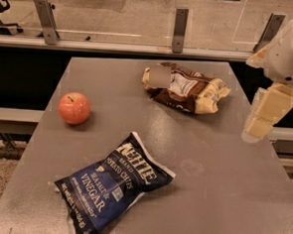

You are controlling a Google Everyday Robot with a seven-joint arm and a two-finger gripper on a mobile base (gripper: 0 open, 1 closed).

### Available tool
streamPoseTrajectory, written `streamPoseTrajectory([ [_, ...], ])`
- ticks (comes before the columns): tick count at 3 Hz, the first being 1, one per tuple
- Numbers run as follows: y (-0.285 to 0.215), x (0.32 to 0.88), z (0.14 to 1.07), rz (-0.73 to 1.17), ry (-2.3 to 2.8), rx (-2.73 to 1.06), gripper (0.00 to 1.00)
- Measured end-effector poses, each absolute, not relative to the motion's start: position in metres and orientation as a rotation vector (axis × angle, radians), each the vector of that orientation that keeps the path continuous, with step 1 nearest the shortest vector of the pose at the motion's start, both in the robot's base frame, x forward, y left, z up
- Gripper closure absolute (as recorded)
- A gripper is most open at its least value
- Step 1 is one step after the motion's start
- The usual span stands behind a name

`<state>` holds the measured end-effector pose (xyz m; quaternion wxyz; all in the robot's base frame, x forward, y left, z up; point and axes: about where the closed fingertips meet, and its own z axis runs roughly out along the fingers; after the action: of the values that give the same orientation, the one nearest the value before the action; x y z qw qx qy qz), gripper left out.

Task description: Move brown chip bag near blue chip bag

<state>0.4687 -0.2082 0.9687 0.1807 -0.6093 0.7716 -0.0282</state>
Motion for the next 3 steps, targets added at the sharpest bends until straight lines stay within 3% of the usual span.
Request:
streamPoseTrajectory([
  [3, -0.180, 0.558, 0.909, -0.125, 2.128, -1.716, 0.00],
])
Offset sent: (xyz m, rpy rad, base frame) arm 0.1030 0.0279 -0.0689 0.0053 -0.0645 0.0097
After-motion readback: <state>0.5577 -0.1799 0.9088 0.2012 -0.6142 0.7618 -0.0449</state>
